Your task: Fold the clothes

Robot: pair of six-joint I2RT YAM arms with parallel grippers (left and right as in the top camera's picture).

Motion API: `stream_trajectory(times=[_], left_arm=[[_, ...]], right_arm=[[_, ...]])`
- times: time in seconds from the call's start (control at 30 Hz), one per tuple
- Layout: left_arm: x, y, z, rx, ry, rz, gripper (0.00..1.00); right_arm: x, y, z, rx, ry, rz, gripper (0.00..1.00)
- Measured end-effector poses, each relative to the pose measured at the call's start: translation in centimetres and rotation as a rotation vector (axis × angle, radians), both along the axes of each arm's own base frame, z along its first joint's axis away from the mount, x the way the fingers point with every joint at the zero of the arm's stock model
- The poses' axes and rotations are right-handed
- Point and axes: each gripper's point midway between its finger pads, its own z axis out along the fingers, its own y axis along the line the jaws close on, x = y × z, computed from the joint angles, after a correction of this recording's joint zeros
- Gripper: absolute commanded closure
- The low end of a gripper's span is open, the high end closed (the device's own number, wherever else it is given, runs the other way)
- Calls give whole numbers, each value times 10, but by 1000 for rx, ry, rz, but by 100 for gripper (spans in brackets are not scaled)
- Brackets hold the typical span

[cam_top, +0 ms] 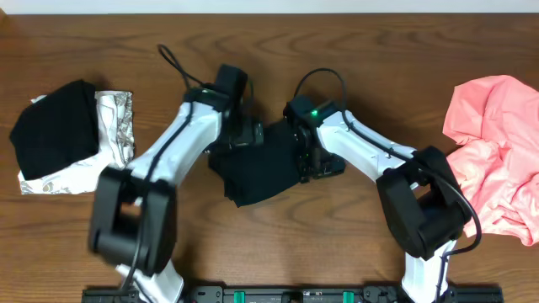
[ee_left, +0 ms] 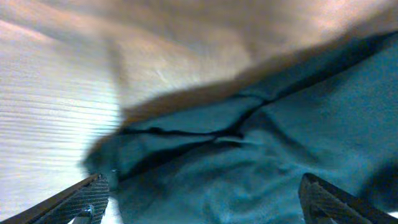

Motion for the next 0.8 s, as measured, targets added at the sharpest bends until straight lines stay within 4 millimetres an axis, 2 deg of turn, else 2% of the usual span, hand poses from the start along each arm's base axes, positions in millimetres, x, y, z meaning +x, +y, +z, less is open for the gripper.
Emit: stream_trajectory(times=[0.1, 0.17, 0.33, 0.5, 0.6, 0.8], left_arm=[[7, 6, 29, 19, -103, -17, 2], [12, 6, 38, 31, -148, -57, 2], [15, 2, 36, 69, -181, -265, 2], [27, 0, 38, 90, -245, -417, 2], [35, 1, 32, 92, -268, -509, 1], [29, -11, -6, 49, -212, -752, 2]], right_arm=[[6, 0, 10, 22, -32, -8, 42], [12, -1, 24, 47, -70, -18, 40], [20, -7, 61, 96, -154, -40, 39], [14, -5, 64, 114, -134, -37, 41], [12, -2, 65, 132, -123, -37, 41], [10, 0, 65, 147, -112, -37, 41]])
